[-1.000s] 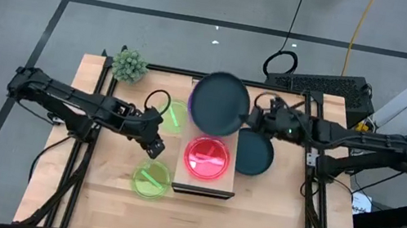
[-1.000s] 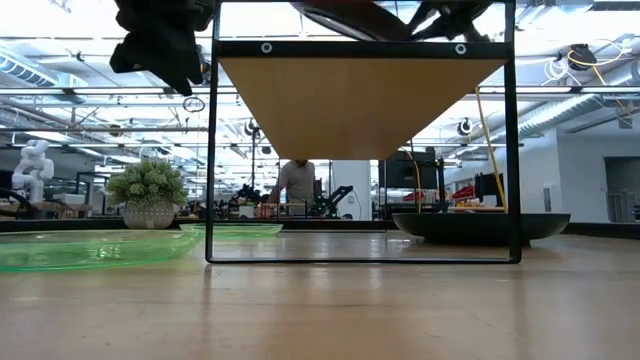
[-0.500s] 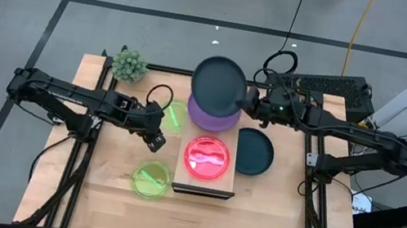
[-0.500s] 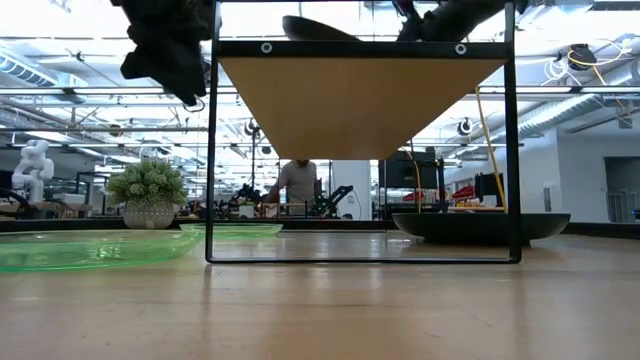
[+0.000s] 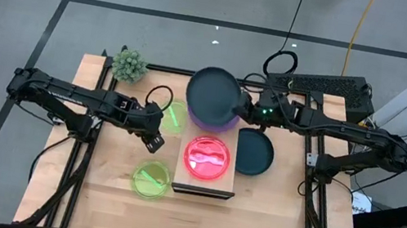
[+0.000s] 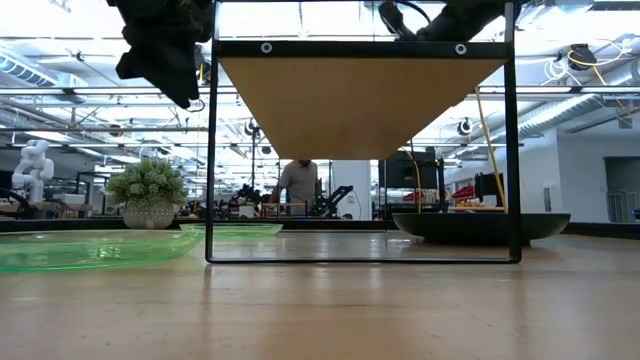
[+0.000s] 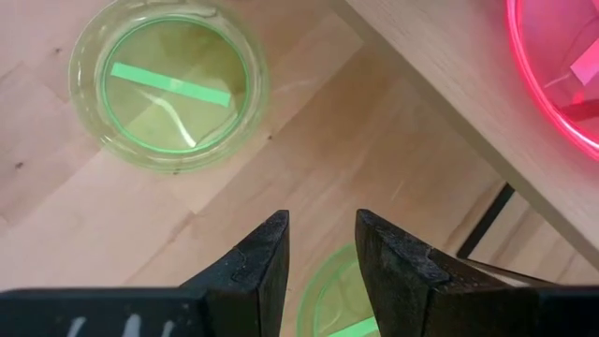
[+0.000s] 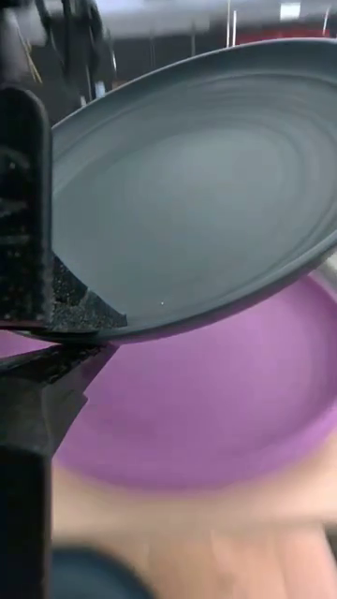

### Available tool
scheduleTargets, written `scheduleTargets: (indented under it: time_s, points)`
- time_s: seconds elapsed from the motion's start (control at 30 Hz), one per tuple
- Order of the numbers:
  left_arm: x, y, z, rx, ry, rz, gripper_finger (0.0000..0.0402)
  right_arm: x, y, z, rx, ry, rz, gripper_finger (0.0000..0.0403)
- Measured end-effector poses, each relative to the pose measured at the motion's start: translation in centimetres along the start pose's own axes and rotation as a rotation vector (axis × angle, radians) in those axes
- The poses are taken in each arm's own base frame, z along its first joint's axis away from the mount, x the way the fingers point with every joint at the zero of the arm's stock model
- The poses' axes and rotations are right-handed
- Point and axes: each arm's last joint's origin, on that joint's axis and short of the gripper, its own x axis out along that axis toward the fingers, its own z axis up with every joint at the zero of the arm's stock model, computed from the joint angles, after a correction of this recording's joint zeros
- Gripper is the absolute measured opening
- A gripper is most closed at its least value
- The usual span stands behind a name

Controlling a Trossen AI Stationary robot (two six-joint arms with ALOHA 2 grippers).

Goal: Place and stack plates onto a shelf
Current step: Stack the bottom dark green plate on top of the purple plate on the shelf

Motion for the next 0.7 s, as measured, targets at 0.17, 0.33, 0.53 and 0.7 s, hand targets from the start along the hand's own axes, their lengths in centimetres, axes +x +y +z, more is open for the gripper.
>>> scheduleTargets:
  time_s: [0.17, 0.33, 0.53, 0.7]
  points:
    - [0.00, 0.00, 0.00, -0.007, 0.000, 0.000, 0.0129, -0.03, -0.73, -0.05, -0.019, 0.005, -0.076, 0.0001]
    - [0.00, 0.00, 0.00, -0.008, 0.000, 0.000, 0.0129, -0.06, -1.00, -0.06, -0.025, 0.006, -0.104, 0.0005]
    - [0.01, 0.00, 0.00, -0.008, 0.001, 0.000, 0.0129, -0.09, -1.19, -0.07, -0.030, 0.008, -0.124, 0.0006]
    - [0.00, 0.00, 0.00, -0.008, 0.000, 0.000, 0.0129, -0.09, -1.21, -0.07, -0.032, 0.008, -0.125, 0.0008]
